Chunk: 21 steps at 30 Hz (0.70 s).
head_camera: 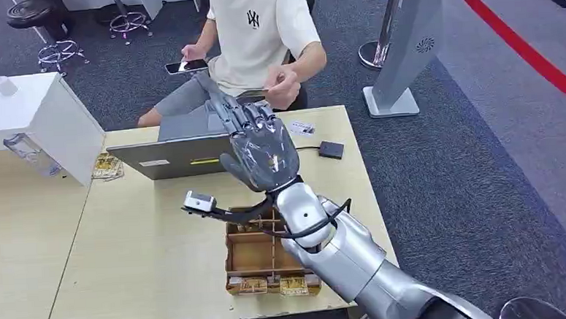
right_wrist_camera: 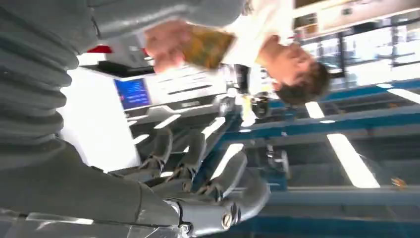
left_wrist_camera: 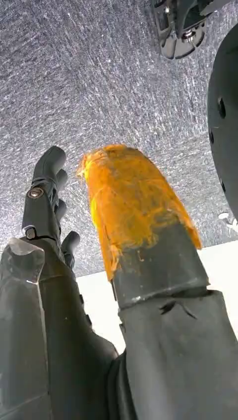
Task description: Pass the card to the sensor for recognition and then transmit it.
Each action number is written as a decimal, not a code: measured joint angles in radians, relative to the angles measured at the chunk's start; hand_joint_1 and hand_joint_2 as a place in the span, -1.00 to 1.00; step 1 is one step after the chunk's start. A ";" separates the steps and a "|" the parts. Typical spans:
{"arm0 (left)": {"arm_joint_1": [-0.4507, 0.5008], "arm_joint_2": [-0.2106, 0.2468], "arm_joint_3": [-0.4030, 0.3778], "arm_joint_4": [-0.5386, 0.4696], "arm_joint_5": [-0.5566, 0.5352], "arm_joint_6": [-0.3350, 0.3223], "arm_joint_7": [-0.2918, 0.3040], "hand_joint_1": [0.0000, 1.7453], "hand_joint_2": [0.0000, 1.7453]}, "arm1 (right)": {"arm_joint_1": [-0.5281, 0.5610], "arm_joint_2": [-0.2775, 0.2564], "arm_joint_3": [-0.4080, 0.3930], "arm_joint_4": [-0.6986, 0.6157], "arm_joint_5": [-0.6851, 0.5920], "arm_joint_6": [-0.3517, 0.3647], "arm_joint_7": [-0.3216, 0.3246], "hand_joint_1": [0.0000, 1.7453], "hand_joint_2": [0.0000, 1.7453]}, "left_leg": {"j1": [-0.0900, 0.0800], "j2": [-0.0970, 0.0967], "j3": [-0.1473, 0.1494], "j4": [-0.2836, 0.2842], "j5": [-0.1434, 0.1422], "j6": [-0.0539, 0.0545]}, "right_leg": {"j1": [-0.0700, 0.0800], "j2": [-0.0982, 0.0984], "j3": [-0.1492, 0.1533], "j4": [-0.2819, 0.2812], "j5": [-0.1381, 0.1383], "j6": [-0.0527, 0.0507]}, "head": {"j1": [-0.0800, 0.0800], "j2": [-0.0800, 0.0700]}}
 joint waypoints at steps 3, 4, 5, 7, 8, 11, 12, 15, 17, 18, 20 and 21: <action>0.001 -0.002 0.000 0.000 0.006 0.007 0.002 -1.00 -1.00 | 0.072 0.015 -0.049 -0.084 -0.054 0.000 -0.135 -1.00 -1.00 | 0.000 0.000 0.000 0.000 0.000 0.000 | 0.000 0.000 0.000 0.000 0.000 0.000 | 0.000 0.000; 0.001 -0.003 0.000 0.000 0.010 0.009 0.003 -1.00 -1.00 | 0.101 0.025 -0.071 -0.113 -0.089 0.000 -0.193 -1.00 -1.00 | 0.000 0.000 -0.001 0.000 0.000 0.000 | 0.000 0.000 -0.001 0.000 0.000 0.000 | 0.000 0.000; 0.001 -0.004 0.000 0.000 0.016 0.011 0.003 -1.00 -1.00 | 0.132 0.042 -0.098 -0.139 -0.163 0.000 -0.283 -1.00 -1.00 | 0.000 0.000 -0.001 0.000 0.000 0.000 | 0.000 0.000 -0.001 0.000 0.000 0.000 | -0.001 0.000; 0.001 -0.008 0.000 0.000 0.024 0.015 0.003 -1.00 -1.00 | 0.196 0.086 -0.160 -0.167 -0.359 -0.001 -0.457 -1.00 -1.00 | 0.000 0.000 -0.001 0.000 0.000 0.000 | 0.000 0.000 -0.001 0.000 0.000 0.000 | -0.001 0.000; 0.001 -0.010 0.000 0.000 0.029 0.019 0.001 -1.00 -1.00 | 0.215 0.094 -0.174 -0.174 -0.447 0.002 -0.495 -1.00 -1.00 | 0.000 0.000 -0.001 0.000 0.000 0.000 | 0.000 0.000 -0.001 0.000 0.000 0.000 | 0.000 0.000; 0.004 -0.018 0.000 0.000 0.046 0.029 -0.010 -1.00 -1.00 | 0.274 0.095 -0.171 -0.222 -0.959 0.173 -0.552 -1.00 -1.00 | 0.000 0.000 -0.002 0.000 0.000 0.000 | 0.000 0.000 -0.001 0.000 0.000 0.000 | 0.000 0.000; 0.005 -0.018 0.000 0.000 0.050 0.031 -0.014 -1.00 -1.00 | 0.298 0.090 -0.168 -0.251 -1.111 0.276 -0.573 -1.00 -1.00 | 0.000 0.000 -0.002 0.000 0.000 0.000 | 0.000 0.000 -0.002 0.000 0.000 0.000 | 0.000 0.000; 0.008 -0.019 0.000 0.000 0.054 0.032 -0.017 -1.00 -1.00 | 0.341 0.071 -0.155 -0.312 -1.334 0.497 -0.624 -1.00 -1.00 | 0.000 0.001 -0.002 0.000 0.000 0.000 | 0.000 0.000 -0.002 0.000 0.000 0.000 | 0.000 0.000; 0.007 -0.019 0.000 0.000 0.055 0.032 -0.021 -1.00 -1.00 | 0.361 0.061 -0.150 -0.341 -1.409 0.589 -0.640 -1.00 -1.00 | 0.000 0.000 -0.002 0.000 0.000 0.000 | 0.000 0.000 -0.002 0.000 0.000 0.000 | 0.000 0.000; 0.008 -0.019 0.000 0.000 0.056 0.032 -0.022 -1.00 -1.00 | 0.372 0.054 -0.147 -0.354 -1.444 0.636 -0.647 -1.00 -1.00 | 0.000 0.000 -0.002 0.000 0.000 0.000 | 0.000 0.000 -0.002 0.000 0.000 0.000 | 0.000 0.000; 0.007 -0.019 0.000 0.000 0.056 0.032 -0.022 -1.00 -1.00 | 0.392 0.040 -0.139 -0.377 -1.494 0.726 -0.661 -1.00 -1.00 | 0.000 0.000 -0.002 0.000 0.000 0.000 | 0.000 0.000 -0.002 0.000 0.000 0.000 | 0.000 0.000; 0.007 -0.019 0.000 0.000 0.057 0.032 -0.022 -1.00 -1.00 | 0.402 0.033 -0.134 -0.384 -1.508 0.761 -0.666 -1.00 -1.00 | 0.000 0.000 -0.002 0.000 0.000 0.000 | 0.000 0.000 -0.002 0.000 0.000 0.000 | 0.000 0.000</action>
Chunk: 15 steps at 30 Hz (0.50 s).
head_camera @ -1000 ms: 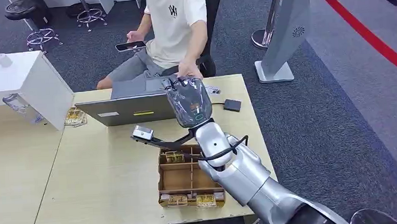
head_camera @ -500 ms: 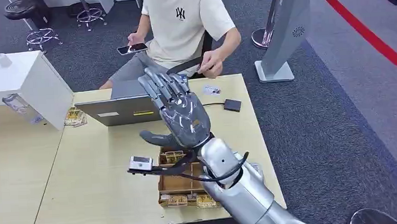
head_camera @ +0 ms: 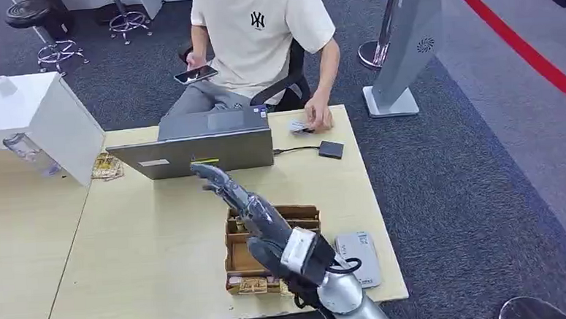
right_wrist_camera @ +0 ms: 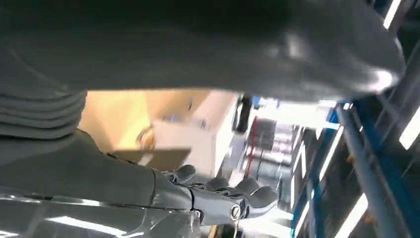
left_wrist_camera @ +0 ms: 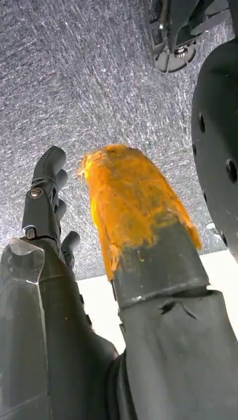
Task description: Pass the card to the sensor for recognition and then transmit it.
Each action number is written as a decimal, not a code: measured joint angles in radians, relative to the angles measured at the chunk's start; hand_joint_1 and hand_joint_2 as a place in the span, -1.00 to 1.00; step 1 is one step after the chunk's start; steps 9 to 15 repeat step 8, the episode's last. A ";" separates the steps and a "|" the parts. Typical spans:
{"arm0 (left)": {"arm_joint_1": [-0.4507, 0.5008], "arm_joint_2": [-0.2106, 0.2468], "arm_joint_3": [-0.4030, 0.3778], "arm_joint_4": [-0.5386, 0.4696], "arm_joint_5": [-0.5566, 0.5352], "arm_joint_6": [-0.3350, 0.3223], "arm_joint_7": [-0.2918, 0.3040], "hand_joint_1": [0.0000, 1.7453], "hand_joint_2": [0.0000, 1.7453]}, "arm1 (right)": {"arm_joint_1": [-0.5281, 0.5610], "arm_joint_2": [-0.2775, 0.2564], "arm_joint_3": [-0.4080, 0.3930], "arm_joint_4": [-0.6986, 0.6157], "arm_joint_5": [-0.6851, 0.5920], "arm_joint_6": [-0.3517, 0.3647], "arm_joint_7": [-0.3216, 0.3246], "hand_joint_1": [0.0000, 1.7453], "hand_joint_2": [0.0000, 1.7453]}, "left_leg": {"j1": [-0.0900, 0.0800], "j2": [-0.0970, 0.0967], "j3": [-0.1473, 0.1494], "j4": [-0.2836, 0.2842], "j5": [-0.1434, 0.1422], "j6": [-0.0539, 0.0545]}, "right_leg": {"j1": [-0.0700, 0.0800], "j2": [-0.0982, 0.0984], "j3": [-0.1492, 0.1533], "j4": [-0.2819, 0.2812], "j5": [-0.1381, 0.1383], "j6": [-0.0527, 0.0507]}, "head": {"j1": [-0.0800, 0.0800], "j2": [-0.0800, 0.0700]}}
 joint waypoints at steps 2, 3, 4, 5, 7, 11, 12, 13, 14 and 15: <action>0.000 0.000 0.000 0.000 0.002 0.000 -0.002 -1.00 -1.00 | 0.017 -0.016 0.017 -0.009 -0.031 0.080 -0.008 -1.00 -1.00 | 0.000 0.000 0.000 0.000 0.000 0.000 | 0.000 0.000 0.000 0.000 0.000 0.000 | 0.000 0.000; 0.000 0.000 0.000 0.000 0.002 0.000 -0.002 -1.00 -1.00 | 0.024 -0.023 0.025 -0.010 -0.041 0.110 -0.011 -1.00 -1.00 | 0.000 0.000 0.000 0.000 0.000 0.000 | 0.000 0.000 0.000 0.000 0.000 0.000 | 0.000 0.000; 0.000 0.001 0.000 0.000 0.003 0.000 -0.002 -1.00 -1.00 | 0.032 -0.029 0.036 -0.009 -0.049 0.152 -0.016 -1.00 -1.00 | 0.000 0.000 0.000 0.000 0.000 0.000 | 0.000 0.000 0.000 0.000 0.000 0.000 | 0.000 0.000; -0.001 0.001 0.000 0.000 0.005 0.000 -0.002 -1.00 -1.00 | 0.039 -0.034 0.048 -0.008 -0.055 0.178 -0.018 -1.00 -1.00 | 0.000 0.000 0.000 0.000 0.000 0.000 | 0.000 0.000 0.000 0.000 0.000 0.000 | 0.000 0.000; -0.001 0.001 0.000 0.000 0.005 0.000 -0.002 -1.00 -1.00 | 0.052 -0.042 0.069 -0.004 -0.055 0.217 -0.024 -1.00 -1.00 | 0.000 0.000 0.000 0.000 0.000 0.000 | 0.000 0.000 0.000 0.000 0.000 0.000 | 0.000 0.000; -0.001 0.001 0.000 0.000 0.005 0.000 -0.002 -1.00 -1.00 | 0.056 -0.045 0.081 0.004 -0.052 0.243 -0.024 -1.00 -1.00 | 0.000 0.000 0.000 0.000 0.000 0.000 | 0.000 0.000 0.000 0.000 0.000 0.000 | 0.000 0.000; -0.001 0.001 0.000 0.000 0.005 0.000 -0.002 -1.00 -1.00 | 0.056 -0.045 0.081 0.004 -0.052 0.243 -0.024 -1.00 -1.00 | 0.000 0.000 0.000 0.000 0.000 0.000 | 0.000 0.000 0.000 0.000 0.000 0.000 | 0.000 0.000; -0.001 0.001 0.000 0.000 0.005 0.000 -0.002 -1.00 -1.00 | 0.056 -0.045 0.081 0.004 -0.052 0.243 -0.024 -1.00 -1.00 | 0.000 0.000 0.000 0.000 0.000 0.000 | 0.000 0.000 0.000 0.000 0.000 0.000 | 0.000 0.000; -0.001 0.001 0.000 0.000 0.005 0.000 -0.002 -1.00 -1.00 | 0.056 -0.045 0.081 0.004 -0.052 0.243 -0.024 -1.00 -1.00 | 0.000 0.000 0.000 0.000 0.000 0.000 | 0.000 0.000 0.000 0.000 0.000 0.000 | 0.000 0.000; -0.001 0.001 0.000 0.000 0.005 0.000 -0.002 -1.00 -1.00 | 0.056 -0.045 0.081 0.004 -0.052 0.243 -0.024 -1.00 -1.00 | 0.000 0.000 0.000 0.000 0.000 0.000 | 0.000 0.000 0.000 0.000 0.000 0.000 | 0.000 0.000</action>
